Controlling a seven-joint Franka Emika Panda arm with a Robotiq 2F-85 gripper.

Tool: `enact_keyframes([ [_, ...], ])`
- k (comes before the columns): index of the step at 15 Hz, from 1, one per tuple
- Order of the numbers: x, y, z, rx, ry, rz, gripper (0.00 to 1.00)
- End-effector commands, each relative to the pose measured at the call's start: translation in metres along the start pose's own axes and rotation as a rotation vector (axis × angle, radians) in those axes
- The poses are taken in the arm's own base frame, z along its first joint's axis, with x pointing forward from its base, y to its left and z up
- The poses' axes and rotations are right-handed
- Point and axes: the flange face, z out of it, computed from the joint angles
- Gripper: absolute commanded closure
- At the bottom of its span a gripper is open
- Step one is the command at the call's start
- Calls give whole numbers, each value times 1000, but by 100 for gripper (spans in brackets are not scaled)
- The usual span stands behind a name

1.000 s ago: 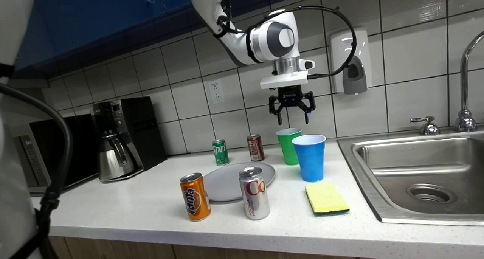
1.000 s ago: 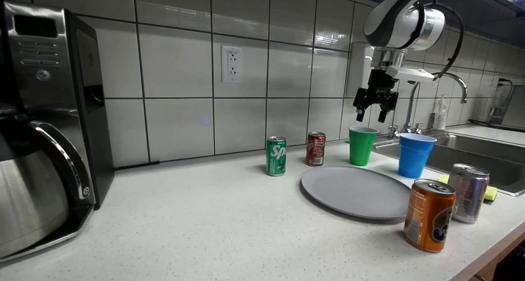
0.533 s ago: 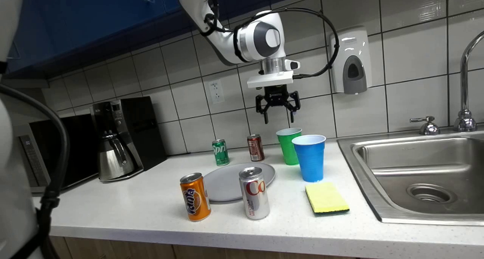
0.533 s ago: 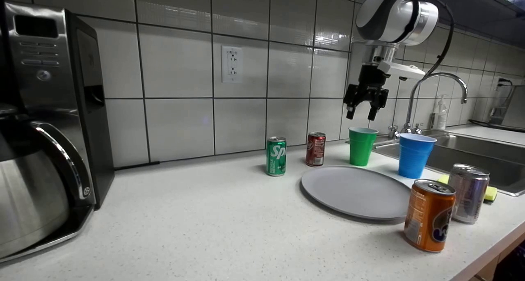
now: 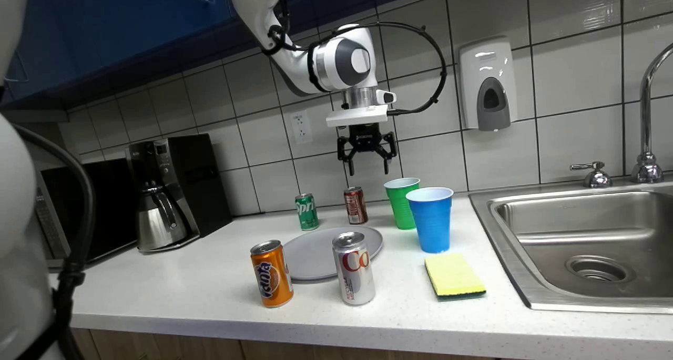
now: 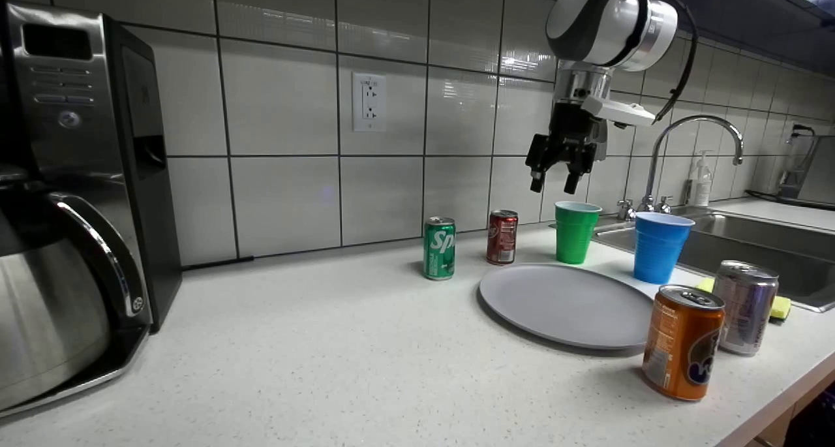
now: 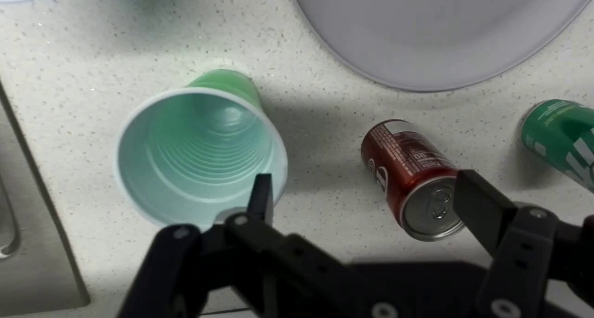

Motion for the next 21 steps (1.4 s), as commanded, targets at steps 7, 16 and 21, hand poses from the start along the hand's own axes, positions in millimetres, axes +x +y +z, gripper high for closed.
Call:
enact_keyframes([
  [7,17,-35,17,-2,-17,-49,0],
  [16,36,-51,40,-39,-35,-109,0],
  [21,46,-60,51,-71,-47,-147,0],
])
